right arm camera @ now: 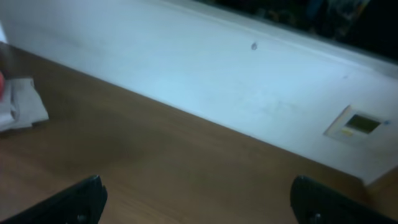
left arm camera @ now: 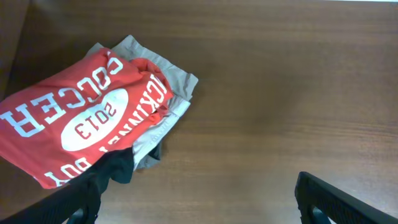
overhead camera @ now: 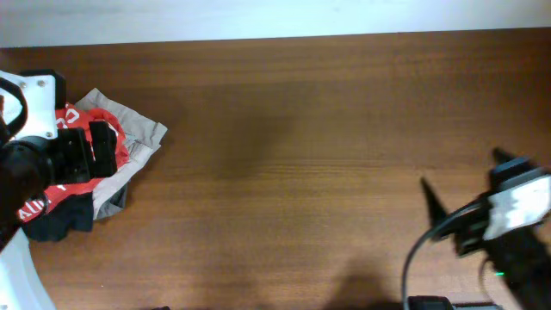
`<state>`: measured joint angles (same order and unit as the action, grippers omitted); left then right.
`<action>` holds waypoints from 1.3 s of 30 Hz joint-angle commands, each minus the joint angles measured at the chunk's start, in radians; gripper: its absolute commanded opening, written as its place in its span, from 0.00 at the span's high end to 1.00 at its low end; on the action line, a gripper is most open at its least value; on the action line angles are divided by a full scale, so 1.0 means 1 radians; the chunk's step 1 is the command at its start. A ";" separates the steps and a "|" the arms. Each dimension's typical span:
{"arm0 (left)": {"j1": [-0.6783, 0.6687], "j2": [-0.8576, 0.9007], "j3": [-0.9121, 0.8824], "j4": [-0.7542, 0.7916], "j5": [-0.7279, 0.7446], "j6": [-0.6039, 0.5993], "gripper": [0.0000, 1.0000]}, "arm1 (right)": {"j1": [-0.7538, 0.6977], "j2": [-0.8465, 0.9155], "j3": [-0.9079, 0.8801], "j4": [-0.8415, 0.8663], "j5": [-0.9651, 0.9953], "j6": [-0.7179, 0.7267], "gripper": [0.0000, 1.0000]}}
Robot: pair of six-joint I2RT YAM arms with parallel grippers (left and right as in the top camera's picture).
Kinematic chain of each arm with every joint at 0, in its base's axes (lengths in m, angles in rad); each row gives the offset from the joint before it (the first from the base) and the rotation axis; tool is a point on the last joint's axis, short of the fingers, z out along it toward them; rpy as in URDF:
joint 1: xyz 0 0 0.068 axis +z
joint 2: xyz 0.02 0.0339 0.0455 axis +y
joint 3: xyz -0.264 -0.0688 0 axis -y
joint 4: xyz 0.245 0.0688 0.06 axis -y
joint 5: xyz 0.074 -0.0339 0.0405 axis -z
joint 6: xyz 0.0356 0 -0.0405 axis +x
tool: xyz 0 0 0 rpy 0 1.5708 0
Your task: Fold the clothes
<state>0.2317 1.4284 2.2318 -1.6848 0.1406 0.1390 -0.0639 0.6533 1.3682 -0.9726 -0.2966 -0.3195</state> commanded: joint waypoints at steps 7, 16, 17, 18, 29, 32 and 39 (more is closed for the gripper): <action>-0.004 -0.010 -0.006 0.000 -0.006 0.020 0.01 | 0.003 -0.422 -0.790 0.256 -0.006 -0.013 0.01; -0.004 -0.010 -0.006 0.000 -0.006 0.020 0.00 | 0.003 -0.603 -1.124 0.404 -0.010 0.157 0.01; -0.004 -0.010 -0.006 0.000 -0.006 0.020 0.00 | 0.003 -0.617 -1.146 0.413 -0.010 0.165 0.01; -0.004 -0.010 -0.006 0.000 -0.006 0.020 0.00 | 0.003 -0.629 -1.163 0.417 -0.010 0.165 0.01; -0.004 -0.010 -0.006 0.000 -0.006 0.020 0.00 | 0.003 -0.650 -1.220 0.438 -0.009 0.164 0.01; -0.004 -0.010 -0.006 0.000 -0.006 0.020 0.00 | 0.003 -0.650 -1.220 0.438 -0.009 0.164 0.01; -0.004 -0.010 -0.006 0.000 -0.006 0.020 0.00 | 0.003 -0.650 -1.220 0.438 -0.009 0.164 0.01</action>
<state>0.2317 1.4284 2.2288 -1.6844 0.1383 0.1394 -0.0639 0.0147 0.1585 -0.5411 -0.2970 -0.1600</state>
